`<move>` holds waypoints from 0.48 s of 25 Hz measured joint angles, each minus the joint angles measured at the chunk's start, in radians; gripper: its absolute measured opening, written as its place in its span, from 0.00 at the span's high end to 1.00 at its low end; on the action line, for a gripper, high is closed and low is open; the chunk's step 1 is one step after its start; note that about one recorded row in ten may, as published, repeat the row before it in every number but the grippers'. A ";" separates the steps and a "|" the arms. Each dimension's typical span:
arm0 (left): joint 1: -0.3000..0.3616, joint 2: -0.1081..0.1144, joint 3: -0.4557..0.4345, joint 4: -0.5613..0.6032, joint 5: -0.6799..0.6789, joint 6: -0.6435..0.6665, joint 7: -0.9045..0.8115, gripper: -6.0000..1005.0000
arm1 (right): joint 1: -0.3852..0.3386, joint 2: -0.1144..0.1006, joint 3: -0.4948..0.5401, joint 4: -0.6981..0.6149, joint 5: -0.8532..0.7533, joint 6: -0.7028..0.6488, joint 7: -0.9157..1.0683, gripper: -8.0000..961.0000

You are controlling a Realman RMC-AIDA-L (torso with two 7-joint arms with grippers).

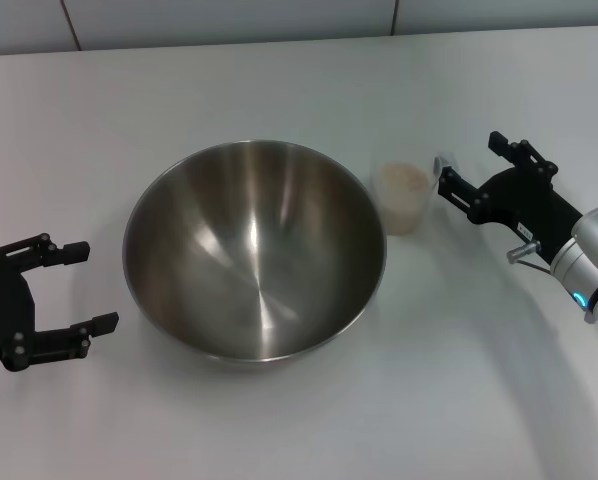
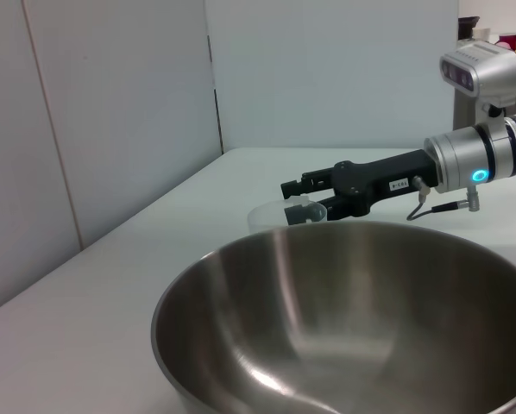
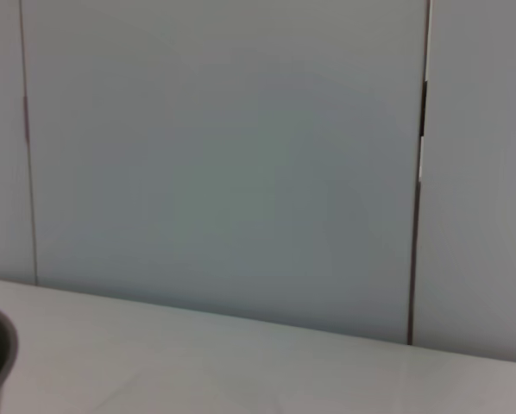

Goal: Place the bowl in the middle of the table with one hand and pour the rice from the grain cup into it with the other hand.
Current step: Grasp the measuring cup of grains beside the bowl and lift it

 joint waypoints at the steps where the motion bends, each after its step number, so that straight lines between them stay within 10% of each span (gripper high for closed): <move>1: 0.000 0.000 0.000 0.000 0.000 0.000 0.000 0.19 | 0.001 0.000 0.005 0.000 0.000 0.000 0.000 0.16; 12: -0.002 0.001 0.000 -0.008 0.000 0.000 0.000 0.19 | 0.008 0.000 0.024 0.003 0.000 0.007 0.000 0.44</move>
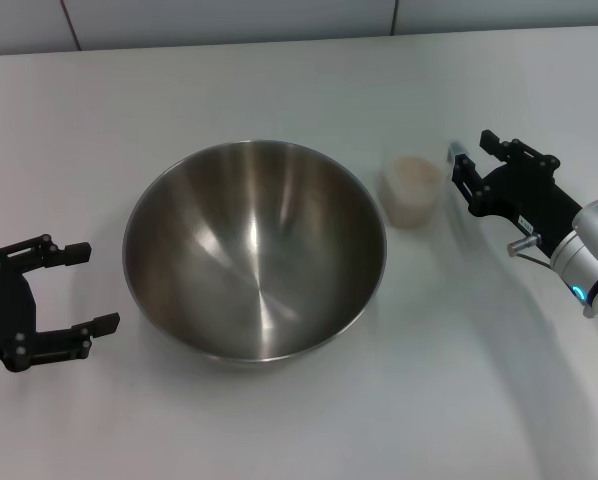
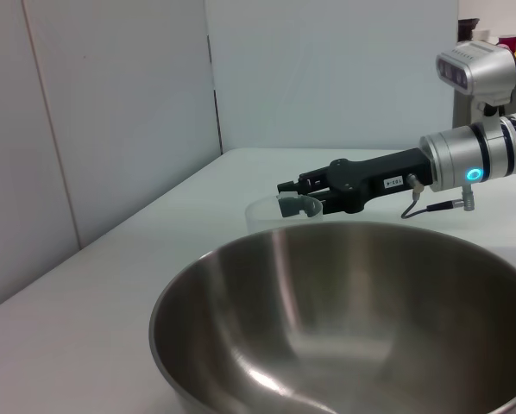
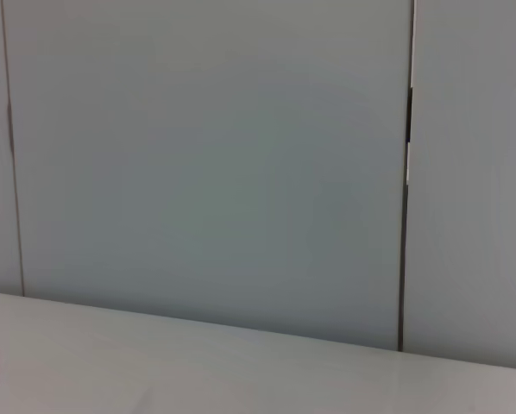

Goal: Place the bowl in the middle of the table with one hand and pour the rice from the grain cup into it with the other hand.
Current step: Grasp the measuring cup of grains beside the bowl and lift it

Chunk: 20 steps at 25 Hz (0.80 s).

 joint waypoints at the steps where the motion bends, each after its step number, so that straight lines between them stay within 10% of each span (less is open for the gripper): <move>1: 0.000 0.000 0.000 -0.001 0.000 0.000 0.000 0.19 | 0.000 0.000 0.000 0.000 0.000 0.000 0.000 0.48; 20: -0.001 0.002 0.000 0.000 0.000 0.004 0.000 0.19 | -0.008 0.000 0.022 0.000 0.000 -0.044 0.000 0.97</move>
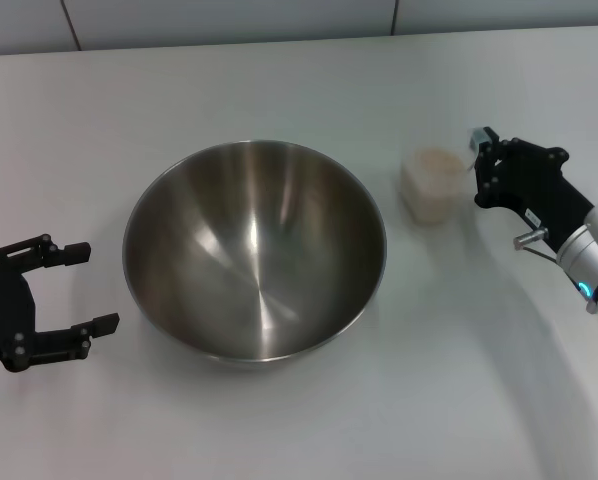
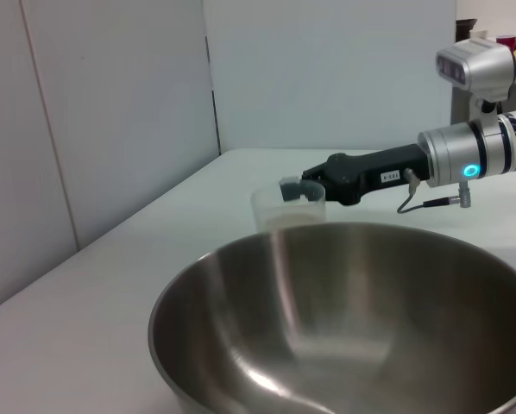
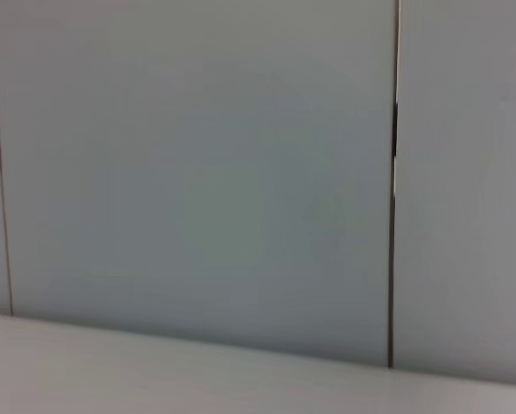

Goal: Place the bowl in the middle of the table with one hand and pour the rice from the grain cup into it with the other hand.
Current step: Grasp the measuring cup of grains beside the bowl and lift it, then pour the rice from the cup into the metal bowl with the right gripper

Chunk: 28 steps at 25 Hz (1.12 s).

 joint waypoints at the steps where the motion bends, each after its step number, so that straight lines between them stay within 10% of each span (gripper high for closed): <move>1: 0.000 0.000 0.000 0.000 0.000 0.001 0.000 0.19 | -0.004 0.000 0.000 0.000 0.000 -0.023 0.000 0.98; 11: 0.003 0.002 0.000 0.000 0.000 0.004 0.000 0.19 | -0.060 0.000 -0.007 0.042 -0.012 -0.473 -0.187 0.98; 18: 0.003 0.001 0.000 0.000 0.000 0.004 0.000 0.19 | -0.006 0.001 -0.010 0.122 -0.102 -0.507 -0.487 0.98; 28: -0.002 -0.001 0.006 0.001 0.000 0.000 -0.010 0.19 | 0.041 0.005 -0.002 0.317 -0.146 -0.364 -1.420 0.98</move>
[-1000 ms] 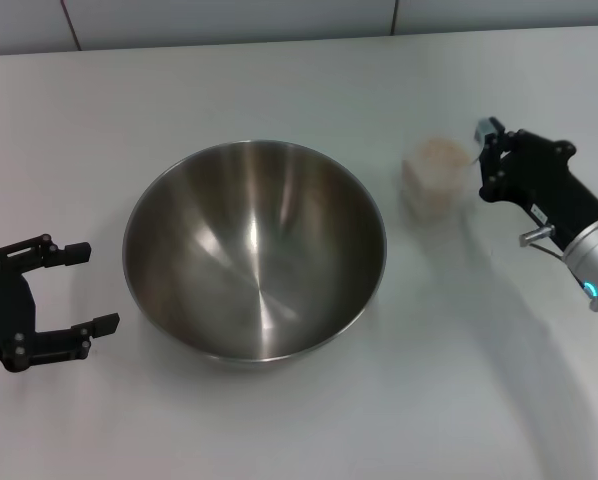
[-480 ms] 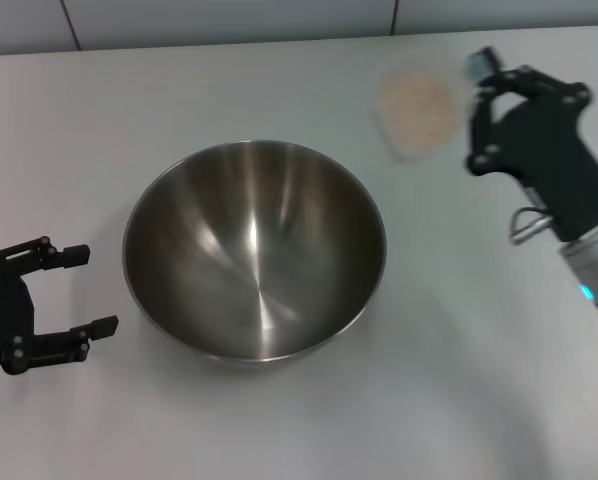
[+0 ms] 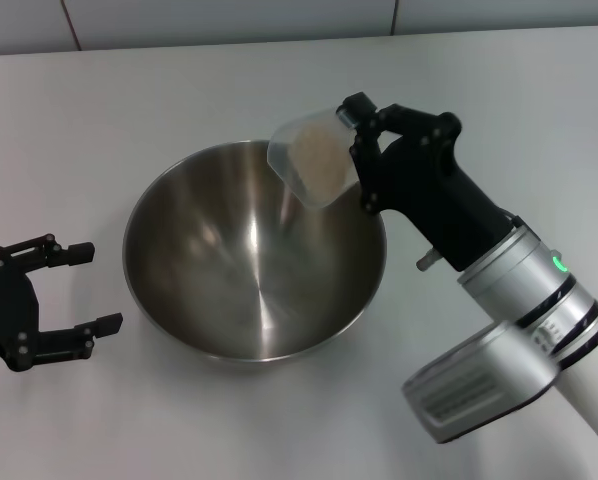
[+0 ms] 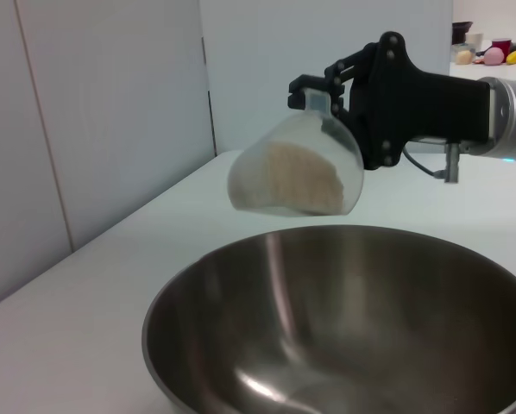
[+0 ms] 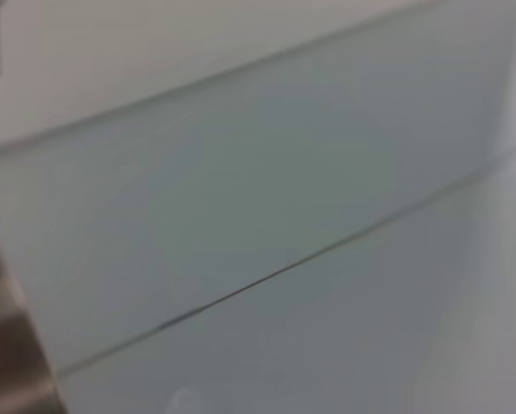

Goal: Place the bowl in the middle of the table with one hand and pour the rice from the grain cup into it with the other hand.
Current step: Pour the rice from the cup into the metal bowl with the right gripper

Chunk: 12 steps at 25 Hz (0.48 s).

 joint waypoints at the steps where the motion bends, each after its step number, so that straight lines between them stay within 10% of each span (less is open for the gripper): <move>1: -0.002 0.000 0.000 0.000 0.000 0.001 -0.001 0.19 | 0.001 0.000 0.001 0.006 -0.001 0.001 -0.059 0.98; 12: -0.015 -0.005 -0.006 0.005 0.037 0.003 -0.018 0.19 | 0.010 0.000 0.019 0.021 -0.142 0.013 -0.545 0.98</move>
